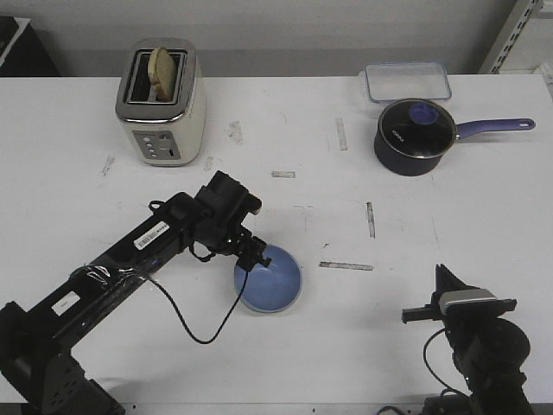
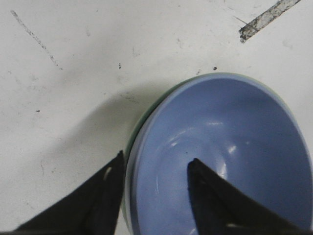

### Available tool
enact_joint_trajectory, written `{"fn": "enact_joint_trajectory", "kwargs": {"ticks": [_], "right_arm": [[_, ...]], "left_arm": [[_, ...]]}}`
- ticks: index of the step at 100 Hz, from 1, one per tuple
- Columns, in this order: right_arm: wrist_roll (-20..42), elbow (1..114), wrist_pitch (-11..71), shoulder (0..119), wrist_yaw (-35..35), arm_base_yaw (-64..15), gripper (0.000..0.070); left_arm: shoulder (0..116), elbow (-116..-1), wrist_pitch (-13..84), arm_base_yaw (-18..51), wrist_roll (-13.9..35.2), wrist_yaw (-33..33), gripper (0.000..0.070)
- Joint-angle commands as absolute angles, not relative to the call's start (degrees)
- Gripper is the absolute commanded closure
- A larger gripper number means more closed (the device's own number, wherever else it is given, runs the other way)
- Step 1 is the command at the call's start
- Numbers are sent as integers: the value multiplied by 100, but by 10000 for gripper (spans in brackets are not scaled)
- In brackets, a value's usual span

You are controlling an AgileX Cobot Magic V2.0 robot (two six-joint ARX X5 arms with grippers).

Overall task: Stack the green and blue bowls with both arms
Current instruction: 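Carry the blue bowl with the left gripper and lower it into the green bowl, then open the left gripper and retract it to rest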

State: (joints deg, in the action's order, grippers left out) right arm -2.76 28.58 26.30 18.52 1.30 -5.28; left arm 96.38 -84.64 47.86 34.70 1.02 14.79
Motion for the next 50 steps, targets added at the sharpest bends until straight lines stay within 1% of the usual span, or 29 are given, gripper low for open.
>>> {"fn": "enact_joint_trajectory", "kwargs": {"ticks": [1, 5, 13, 33, 39, 50], "right_arm": [[-239, 2891, 2582, 1885, 132, -534, 700], [-239, 2891, 2580, 1885, 132, -534, 700], [-239, 2891, 2580, 1885, 132, -534, 700], [-239, 2891, 2582, 1885, 132, -534, 700], [-239, 2888, 2582, 1885, 132, -534, 700], [-239, 2891, 2582, 1885, 132, -534, 700]], "left_arm": [[9710, -8545, 4803, 3529, 113, 1485, 271], [9699, -8545, 4829, 3527, 113, 1485, 236], [9664, -8578, 4958, 3527, 110, 1483, 197], [9417, -8833, 5402, 3505, -34, 1426, 197], [9258, -8855, 5446, 3476, -45, 1203, 196], [8809, -8855, 5398, 3382, -95, 421, 199]]}}
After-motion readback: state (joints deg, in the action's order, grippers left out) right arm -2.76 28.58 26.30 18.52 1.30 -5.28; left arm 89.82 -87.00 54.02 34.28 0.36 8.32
